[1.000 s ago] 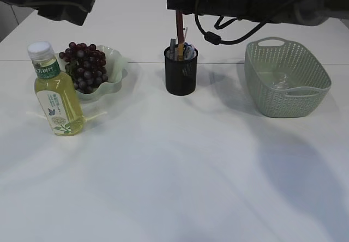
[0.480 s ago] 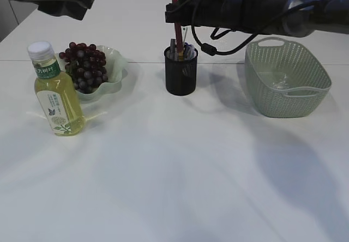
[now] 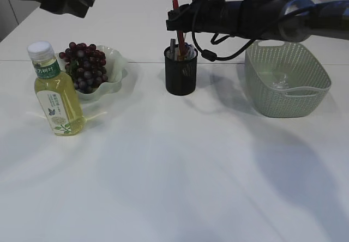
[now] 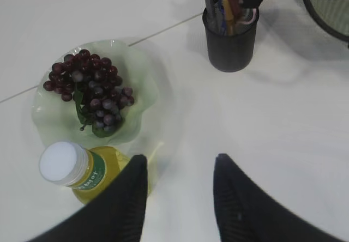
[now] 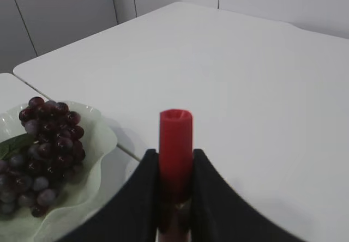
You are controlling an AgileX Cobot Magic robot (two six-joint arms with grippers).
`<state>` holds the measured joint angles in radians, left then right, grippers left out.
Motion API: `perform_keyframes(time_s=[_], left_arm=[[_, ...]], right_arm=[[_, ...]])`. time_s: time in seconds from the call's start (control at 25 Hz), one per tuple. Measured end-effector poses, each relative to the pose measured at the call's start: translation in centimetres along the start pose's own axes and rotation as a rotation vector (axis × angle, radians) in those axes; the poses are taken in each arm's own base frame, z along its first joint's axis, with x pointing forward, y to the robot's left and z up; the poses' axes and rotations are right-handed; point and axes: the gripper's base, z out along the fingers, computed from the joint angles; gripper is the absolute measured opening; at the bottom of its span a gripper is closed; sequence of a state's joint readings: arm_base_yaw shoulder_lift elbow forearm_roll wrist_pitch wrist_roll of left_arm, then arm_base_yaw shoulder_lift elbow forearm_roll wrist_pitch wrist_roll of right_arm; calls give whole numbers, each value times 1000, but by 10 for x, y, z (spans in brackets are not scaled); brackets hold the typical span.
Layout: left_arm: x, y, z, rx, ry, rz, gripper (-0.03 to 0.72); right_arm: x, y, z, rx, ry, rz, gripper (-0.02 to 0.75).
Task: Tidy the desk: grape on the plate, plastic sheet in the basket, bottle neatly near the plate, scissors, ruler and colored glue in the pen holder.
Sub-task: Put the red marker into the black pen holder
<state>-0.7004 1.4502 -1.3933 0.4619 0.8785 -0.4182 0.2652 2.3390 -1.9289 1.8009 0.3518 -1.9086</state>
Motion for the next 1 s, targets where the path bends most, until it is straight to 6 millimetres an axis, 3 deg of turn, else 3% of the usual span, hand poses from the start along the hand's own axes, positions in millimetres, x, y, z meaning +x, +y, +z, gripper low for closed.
perform_keyframes(time_s=[0.68,1.0], left_arm=[[-2,-1,0,11,-27,1,300],[-3,-1,0,9,-28,3,300]], right_arm=[[7,0,3,-1,13,35,139],[7,0,3,-1,13,65,196]])
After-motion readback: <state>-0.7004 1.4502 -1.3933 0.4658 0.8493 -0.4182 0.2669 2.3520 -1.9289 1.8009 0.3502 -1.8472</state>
